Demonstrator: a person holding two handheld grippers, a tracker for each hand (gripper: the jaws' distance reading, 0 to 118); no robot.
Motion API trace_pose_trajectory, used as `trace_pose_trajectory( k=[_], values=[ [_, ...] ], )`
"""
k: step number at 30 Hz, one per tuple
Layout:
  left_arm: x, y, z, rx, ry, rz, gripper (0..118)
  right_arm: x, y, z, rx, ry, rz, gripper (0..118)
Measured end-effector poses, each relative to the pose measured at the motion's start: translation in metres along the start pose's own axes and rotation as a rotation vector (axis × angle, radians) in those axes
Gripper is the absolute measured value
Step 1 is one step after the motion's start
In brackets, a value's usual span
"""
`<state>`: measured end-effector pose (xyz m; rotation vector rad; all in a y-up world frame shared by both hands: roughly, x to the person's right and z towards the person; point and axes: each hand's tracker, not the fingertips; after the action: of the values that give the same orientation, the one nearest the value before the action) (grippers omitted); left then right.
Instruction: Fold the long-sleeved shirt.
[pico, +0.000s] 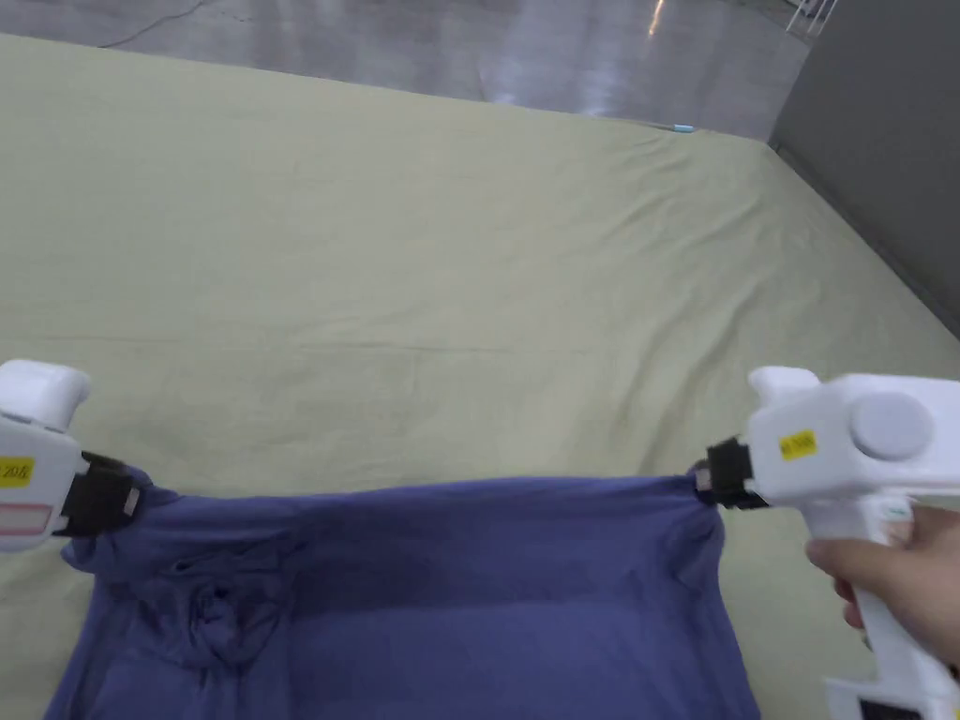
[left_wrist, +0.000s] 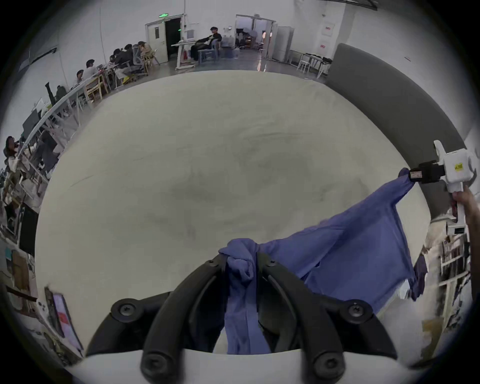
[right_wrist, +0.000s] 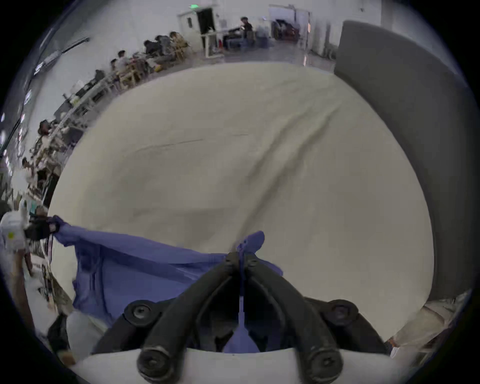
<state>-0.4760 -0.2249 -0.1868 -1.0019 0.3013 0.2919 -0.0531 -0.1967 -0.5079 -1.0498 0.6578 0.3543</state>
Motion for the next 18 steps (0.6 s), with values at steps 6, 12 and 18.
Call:
trace_pose_trajectory(
  k=[6, 12, 18],
  values=[
    [0.022, -0.093, 0.031, -0.112, -0.018, -0.050, 13, -0.013, -0.120, 0.037, -0.031, 0.004, 0.012, 0],
    [0.033, -0.153, 0.015, -0.228, -0.019, -0.040, 13, -0.008, -0.194, -0.007, -0.156, -0.023, 0.011, 0],
    [0.018, -0.167, -0.010, -0.248, -0.009, 0.031, 13, -0.012, -0.211, -0.046, -0.198, -0.072, 0.025, 0]
  ],
)
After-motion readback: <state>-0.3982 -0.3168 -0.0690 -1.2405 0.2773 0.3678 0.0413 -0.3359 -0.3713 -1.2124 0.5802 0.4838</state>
